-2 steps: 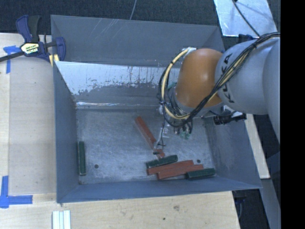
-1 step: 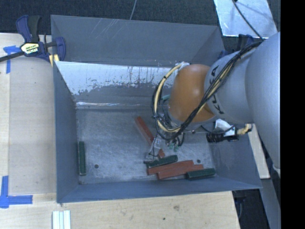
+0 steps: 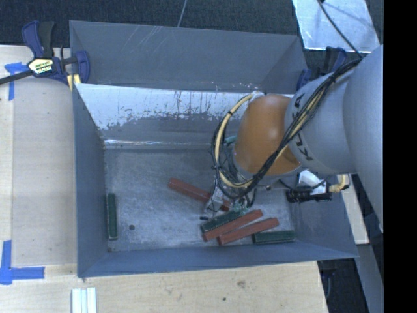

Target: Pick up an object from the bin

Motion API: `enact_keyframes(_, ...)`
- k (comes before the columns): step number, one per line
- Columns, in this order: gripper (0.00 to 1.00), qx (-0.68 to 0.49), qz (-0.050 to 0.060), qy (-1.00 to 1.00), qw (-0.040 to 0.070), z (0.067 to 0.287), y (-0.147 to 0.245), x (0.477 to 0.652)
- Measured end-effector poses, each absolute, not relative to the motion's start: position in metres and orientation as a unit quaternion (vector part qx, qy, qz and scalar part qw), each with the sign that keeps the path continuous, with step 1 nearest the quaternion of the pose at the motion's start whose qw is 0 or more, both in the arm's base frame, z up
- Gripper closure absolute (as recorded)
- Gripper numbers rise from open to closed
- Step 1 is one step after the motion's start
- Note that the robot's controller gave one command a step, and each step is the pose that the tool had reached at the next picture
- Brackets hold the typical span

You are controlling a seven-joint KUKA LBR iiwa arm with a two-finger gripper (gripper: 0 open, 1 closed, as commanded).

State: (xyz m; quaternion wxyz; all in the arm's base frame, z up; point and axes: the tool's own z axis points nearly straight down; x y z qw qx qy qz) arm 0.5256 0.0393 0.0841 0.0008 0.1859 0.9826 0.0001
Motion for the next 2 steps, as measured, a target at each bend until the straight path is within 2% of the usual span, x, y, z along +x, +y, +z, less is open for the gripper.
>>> enact_keyframes(1,1.0,0.186,0.0,0.983,0.001,0.084,0.039,0.526)
enact_keyframes(2,1.0,0.182,0.001,0.983,0.005,0.261,0.048,0.533)
